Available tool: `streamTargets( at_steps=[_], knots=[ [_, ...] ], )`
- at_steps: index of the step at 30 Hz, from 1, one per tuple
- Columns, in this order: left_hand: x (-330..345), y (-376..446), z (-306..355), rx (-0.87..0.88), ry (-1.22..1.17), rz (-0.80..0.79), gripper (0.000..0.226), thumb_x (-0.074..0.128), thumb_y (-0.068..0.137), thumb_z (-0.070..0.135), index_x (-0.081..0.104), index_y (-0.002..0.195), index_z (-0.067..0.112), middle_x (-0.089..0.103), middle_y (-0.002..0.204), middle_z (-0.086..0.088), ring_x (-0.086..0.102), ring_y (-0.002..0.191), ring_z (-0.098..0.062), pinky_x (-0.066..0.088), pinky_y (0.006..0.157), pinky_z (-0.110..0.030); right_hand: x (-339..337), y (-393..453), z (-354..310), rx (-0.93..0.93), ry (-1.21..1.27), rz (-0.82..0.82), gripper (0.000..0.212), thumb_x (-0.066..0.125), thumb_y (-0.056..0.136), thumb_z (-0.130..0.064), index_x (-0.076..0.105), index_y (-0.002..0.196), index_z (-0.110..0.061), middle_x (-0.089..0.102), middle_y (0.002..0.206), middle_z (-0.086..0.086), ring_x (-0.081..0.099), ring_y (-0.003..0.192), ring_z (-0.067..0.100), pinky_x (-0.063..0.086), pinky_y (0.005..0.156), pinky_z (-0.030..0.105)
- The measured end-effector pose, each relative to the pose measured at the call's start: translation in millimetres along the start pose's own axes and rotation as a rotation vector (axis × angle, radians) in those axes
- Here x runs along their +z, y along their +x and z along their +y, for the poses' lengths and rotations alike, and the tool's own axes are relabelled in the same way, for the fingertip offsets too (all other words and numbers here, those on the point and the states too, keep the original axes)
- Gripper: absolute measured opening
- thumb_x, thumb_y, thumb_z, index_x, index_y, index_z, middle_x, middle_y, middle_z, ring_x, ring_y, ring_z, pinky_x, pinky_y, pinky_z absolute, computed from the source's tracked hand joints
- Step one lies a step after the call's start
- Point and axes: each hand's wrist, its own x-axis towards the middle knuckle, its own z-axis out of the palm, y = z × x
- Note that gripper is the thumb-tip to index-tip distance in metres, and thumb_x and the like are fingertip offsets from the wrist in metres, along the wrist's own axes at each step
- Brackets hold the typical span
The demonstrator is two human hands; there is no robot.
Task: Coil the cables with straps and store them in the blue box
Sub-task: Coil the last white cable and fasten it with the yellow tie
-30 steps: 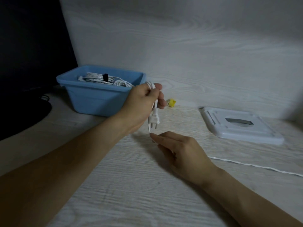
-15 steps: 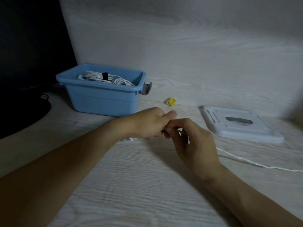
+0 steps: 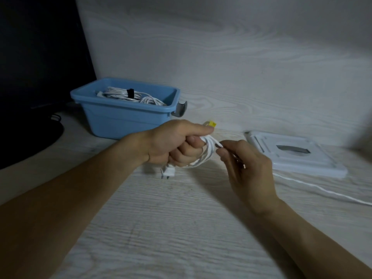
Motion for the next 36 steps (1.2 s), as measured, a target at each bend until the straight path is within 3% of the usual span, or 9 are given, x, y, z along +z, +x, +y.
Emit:
streamTargets(
  at_steps=[6,10,14,17,21,23,27,31,36],
  knots=[
    [-1.4,9.7,-2.5,0.153,-0.343,0.276,0.052,0.039,0.1,0.035,0.028,0.051,0.025,0.017,0.043,0.008,0.012,0.037,-0.008,0.008,0.04,-0.026,1.1,-1.1,2.2,0.124,-0.005,-0.044,0.019,0.055,0.1,-0.021,0.067,0.112,-0.013,0.065,0.075,-0.014,0.06,0.067,0.0,0.042,0.063,0.007],
    [-5.5,10.4,0.8,0.22,-0.569,0.369,0.05,0.038,0.1,0.033,0.027,0.052,0.025,0.016,0.043,0.008,0.014,0.033,-0.008,0.011,0.037,-0.025,3.4,-3.0,1.5,0.248,0.045,-0.084,0.018,0.053,0.099,-0.028,0.06,0.108,-0.014,0.071,0.077,-0.011,0.064,0.062,0.003,0.048,0.057,0.022],
    [-4.3,12.8,1.5,0.288,-0.676,0.414,0.057,0.032,0.103,0.039,0.028,0.048,0.025,0.016,0.042,0.008,0.014,0.031,-0.007,0.01,0.036,-0.023,3.9,-2.1,5.0,0.149,-0.011,-0.084,0.014,0.06,0.097,-0.02,0.068,0.107,-0.014,0.068,0.081,-0.007,0.061,0.064,0.003,0.046,0.056,0.022],
    [-5.9,13.8,1.1,0.345,-0.786,0.425,0.06,0.029,0.104,0.039,0.03,0.046,0.024,0.018,0.041,0.008,0.015,0.03,-0.007,0.012,0.034,-0.022,5.1,-3.0,9.4,0.081,-0.065,-0.083,0.026,0.064,0.094,-0.007,0.072,0.117,-0.014,0.058,0.087,-0.003,0.052,0.066,0.007,0.042,0.058,0.019],
    [-6.7,11.2,2.9,0.383,-0.964,0.352,0.052,0.026,0.102,0.049,0.037,0.06,0.019,0.022,0.05,0.007,0.021,0.038,-0.008,0.02,0.04,-0.022,12.5,-10.0,4.8,0.06,-0.097,-0.306,0.044,0.057,0.094,-0.002,0.06,0.136,-0.015,0.057,0.095,-0.001,0.057,0.071,0.016,0.053,0.059,0.039],
    [-4.1,12.8,4.1,0.399,-0.994,0.402,0.044,0.028,0.102,0.041,0.041,0.068,0.016,0.028,0.058,0.004,0.026,0.046,-0.01,0.025,0.05,-0.024,14.1,-12.3,1.5,0.041,-0.077,-0.422,0.047,0.051,0.094,-0.006,0.053,0.141,-0.012,0.062,0.1,0.001,0.061,0.074,0.02,0.054,0.063,0.041],
    [-1.0,20.8,4.7,0.449,-0.906,0.568,0.023,0.035,0.098,0.01,0.042,0.076,0.012,0.042,0.063,-0.002,0.04,0.053,-0.013,0.037,0.06,-0.026,15.3,-14.4,0.1,0.1,-0.006,-0.452,0.045,0.051,0.095,-0.012,0.054,0.14,-0.013,0.073,0.097,0.003,0.068,0.074,0.015,0.056,0.069,0.039],
    [3.7,29.0,2.6,0.525,-0.713,0.717,0.018,0.038,0.104,0.008,0.05,0.091,0.003,0.053,0.073,-0.005,0.057,0.057,-0.013,0.053,0.061,-0.026,15.9,-15.5,1.4,0.23,-0.027,-0.397,0.022,0.05,0.097,-0.031,0.058,0.115,-0.021,0.074,0.083,0.001,0.069,0.065,0.022,0.056,0.063,0.043],
    [10.4,31.1,-5.1,0.624,-0.226,0.765,0.012,0.04,0.102,-0.003,0.051,0.098,-0.001,0.061,0.079,-0.005,0.07,0.069,-0.011,0.058,0.075,-0.027,12.9,-11.7,-16.2,0.026,0.009,-0.412,0.023,0.049,0.1,-0.029,0.064,0.108,-0.015,0.068,0.083,0.0,0.064,0.067,0.021,0.052,0.058,0.04]
  ],
)
